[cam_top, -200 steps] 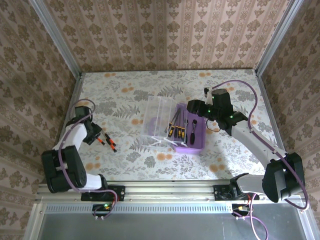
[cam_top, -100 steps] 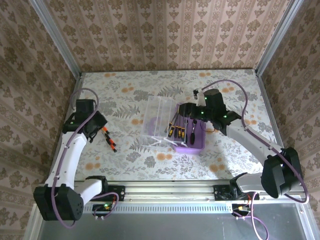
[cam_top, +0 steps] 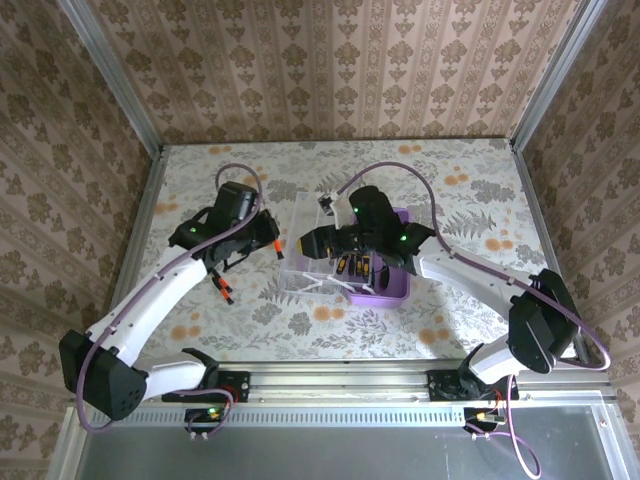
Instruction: Pack the tool kit
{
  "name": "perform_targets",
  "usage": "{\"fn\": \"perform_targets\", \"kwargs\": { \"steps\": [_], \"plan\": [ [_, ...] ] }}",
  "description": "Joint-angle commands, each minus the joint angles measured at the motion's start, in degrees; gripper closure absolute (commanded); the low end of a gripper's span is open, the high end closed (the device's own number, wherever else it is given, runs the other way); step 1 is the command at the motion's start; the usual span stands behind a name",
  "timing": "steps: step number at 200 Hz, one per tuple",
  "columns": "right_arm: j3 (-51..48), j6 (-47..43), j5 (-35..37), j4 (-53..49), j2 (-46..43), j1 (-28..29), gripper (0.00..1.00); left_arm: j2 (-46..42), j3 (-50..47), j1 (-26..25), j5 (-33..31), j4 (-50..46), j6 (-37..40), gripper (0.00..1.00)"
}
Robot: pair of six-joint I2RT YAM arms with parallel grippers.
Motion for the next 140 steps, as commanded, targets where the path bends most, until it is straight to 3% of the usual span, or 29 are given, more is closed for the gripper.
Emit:
{"fn": "perform_targets", "kwargs": {
  "steps": [1,99,140],
  "plan": [
    [2.6,2.4,-2.6,2.7,1.4,1.2,0.46,-0.7,0.1,-1.2,1.9,5.0,-3.5,0.89],
    [2.8,5.2,-2.0,5.1,5.1,3.0,0.54,-5.2,-6.0,-3.6,2.6,9.6,-6.7,0.89],
    [3.7,5.3,-1.9,4.5,6.3,3.2,0.64,-6.4,-7.4,-3.7,3.3,10.7,-7.6,0.90]
  ]
}}
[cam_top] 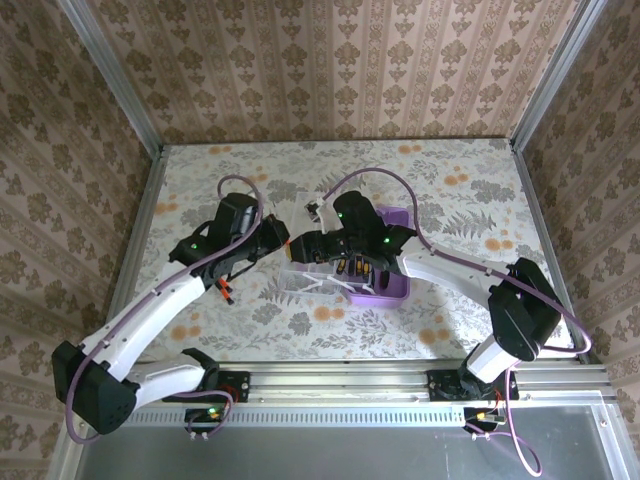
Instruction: Pack the tool kit
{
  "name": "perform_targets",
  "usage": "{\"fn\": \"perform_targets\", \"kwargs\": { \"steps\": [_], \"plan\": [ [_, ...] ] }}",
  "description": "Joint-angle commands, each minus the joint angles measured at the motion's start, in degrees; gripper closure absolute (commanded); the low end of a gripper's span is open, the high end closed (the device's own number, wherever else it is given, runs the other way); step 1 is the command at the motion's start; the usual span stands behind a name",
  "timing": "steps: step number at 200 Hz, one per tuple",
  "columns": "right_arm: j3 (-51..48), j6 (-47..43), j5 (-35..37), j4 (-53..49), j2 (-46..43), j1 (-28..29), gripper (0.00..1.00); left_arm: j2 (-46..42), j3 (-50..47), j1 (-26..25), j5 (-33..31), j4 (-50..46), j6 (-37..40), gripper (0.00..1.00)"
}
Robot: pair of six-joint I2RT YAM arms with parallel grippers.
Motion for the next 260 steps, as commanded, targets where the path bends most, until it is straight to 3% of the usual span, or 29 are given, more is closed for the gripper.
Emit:
{"fn": "perform_targets", "kwargs": {
  "steps": [1,15,73,99,127,136,163,197,229,260],
  "plan": [
    [2.2,0.1,-0.7,0.9,1.1,0.5,0.64,-1.5,-0.9,-0.3,0.8,1.9,-1.7,0.90],
    [2.4,0.2,-0.8,0.9,1.4,0.6,0.69,-1.8,-1.5,-0.3,1.0,2.5,-2.0,0.90],
    [2.5,0.4,-0.9,0.7,2.2,1.2,0.70,-2.2,-2.1,-0.3,1.6,3.7,-1.9,0.90],
    [1.9,0.9,1.0,0.7,1.3,1.3,0.85,-2.3,-2.3,-0.3,1.6,3.8,-1.7,0.89],
    [1.9,1.7,3.8,-0.9,0.5,1.2,0.90,-3.2,-2.4,0.7,1.9,2.8,-0.4,0.62],
    [1.9,1.8,4.4,-1.6,0.3,1.3,0.92,-3.9,-1.6,2.5,3.1,1.0,1.1,0.48],
    [1.5,2.1,6.0,-4.7,-0.6,1.2,0.93,-10.6,0.1,9.0,3.3,-7.0,5.9,0.20],
    [1.8,3.6,14.5,-13.2,-3.5,0.2,0.94,-24.7,-6.7,16.0,-1.1,-13.3,7.5,0.12],
    [1.1,7.1,24.8,-19.3,-5.9,-0.1,0.93,-34.3,-17.3,17.7,0.4,-13.7,5.0,0.11],
    [2.6,8.1,25.7,-23.1,-4.2,-0.2,0.93,-37.3,-22.2,18.4,2.9,-12.4,4.7,0.14]
  ]
}}
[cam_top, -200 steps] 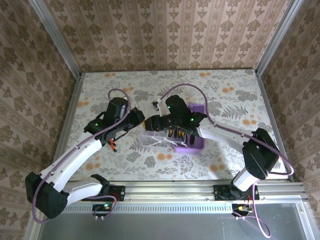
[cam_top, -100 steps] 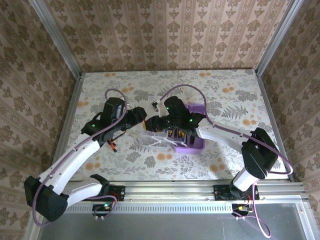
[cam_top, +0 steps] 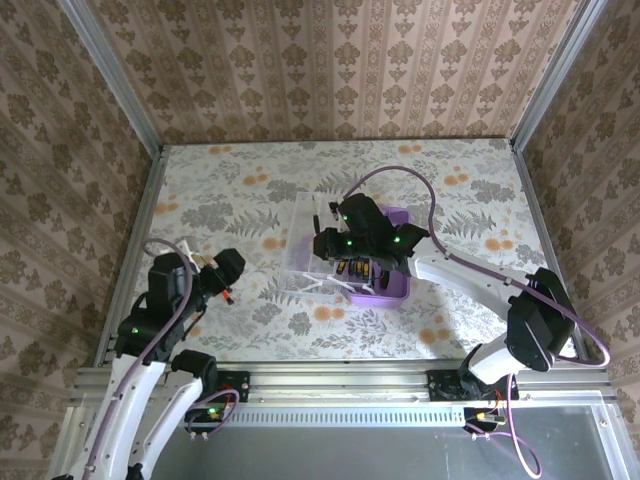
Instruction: Pack the tool kit
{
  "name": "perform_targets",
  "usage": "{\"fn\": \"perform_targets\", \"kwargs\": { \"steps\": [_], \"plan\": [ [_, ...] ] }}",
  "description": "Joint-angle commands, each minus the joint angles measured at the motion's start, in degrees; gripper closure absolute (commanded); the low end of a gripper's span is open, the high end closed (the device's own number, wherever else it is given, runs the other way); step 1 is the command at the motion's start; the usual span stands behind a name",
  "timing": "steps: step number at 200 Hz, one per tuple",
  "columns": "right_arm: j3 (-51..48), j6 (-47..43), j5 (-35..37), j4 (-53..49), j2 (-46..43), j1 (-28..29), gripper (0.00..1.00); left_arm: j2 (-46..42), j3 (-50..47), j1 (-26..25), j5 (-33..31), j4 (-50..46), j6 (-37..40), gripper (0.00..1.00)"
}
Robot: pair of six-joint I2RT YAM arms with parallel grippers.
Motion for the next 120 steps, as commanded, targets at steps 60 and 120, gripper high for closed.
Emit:
{"fn": "perform_targets", "kwargs": {
  "steps": [60,120],
  "plan": [
    [-0.5,9.3,5.0,-2.2,1.5,-0.7,0.92,-1.8,-3.6,3.6,7.0,2.3,2.1,0.14],
    [0.8,11.3,3.5,-1.0,5.4,-0.5,0.88,-3.0,-3.7,5.3,9.7,0.2,3.0,0.12]
  ]
}}
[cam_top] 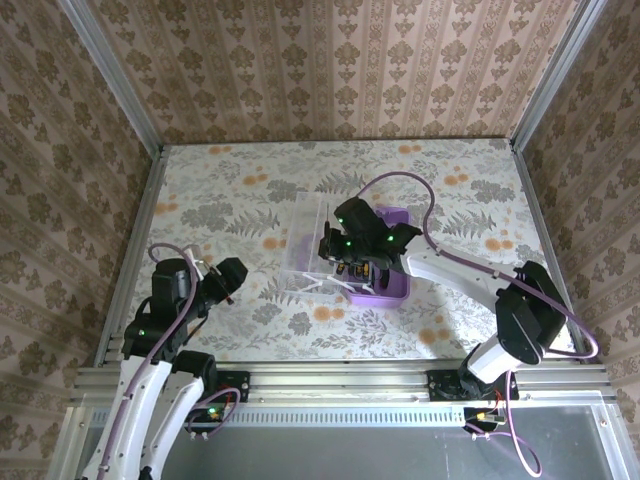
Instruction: Pack the tool kit
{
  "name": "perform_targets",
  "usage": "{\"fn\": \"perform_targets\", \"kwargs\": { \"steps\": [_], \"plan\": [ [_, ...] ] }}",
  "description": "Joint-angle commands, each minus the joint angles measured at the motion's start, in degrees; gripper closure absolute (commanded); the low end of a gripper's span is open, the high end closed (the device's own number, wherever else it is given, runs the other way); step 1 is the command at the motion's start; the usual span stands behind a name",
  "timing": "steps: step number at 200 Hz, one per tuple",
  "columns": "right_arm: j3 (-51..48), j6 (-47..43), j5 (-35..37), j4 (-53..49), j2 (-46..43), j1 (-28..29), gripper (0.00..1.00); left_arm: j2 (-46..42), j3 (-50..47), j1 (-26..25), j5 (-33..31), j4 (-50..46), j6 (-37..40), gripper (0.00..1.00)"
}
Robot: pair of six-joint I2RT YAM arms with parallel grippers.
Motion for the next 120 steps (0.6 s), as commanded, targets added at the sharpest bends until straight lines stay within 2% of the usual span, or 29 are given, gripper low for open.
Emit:
{"fn": "perform_targets", "kwargs": {
  "steps": [1,52,74,102,120],
  "plan": [
    [0.8,2.3,0.1,1.3,1.6,0.0,0.88,-1.5,-0.4,0.7,2.1,-0.8,1.7,0.12],
    [3.1,2.0,-1.6,1.3,4.6,0.0,0.83,-3.5,0.2,1.5,1.9,-3.0,1.8,0.11],
    [4.0,1.7,-1.5,0.3,5.1,0.0,0.73,-3.3,1.1,1.6,1.8,-3.3,2.1,0.11],
    [4.1,1.8,-1.8,0.5,4.9,0.0,0.66,-3.0,2.0,1.8,1.9,-3.7,2.4,0.11],
    [4.2,1.7,-2.0,0.3,4.5,0.0,0.65,-3.0,2.4,1.9,1.9,-3.9,2.7,0.11]
  ]
}}
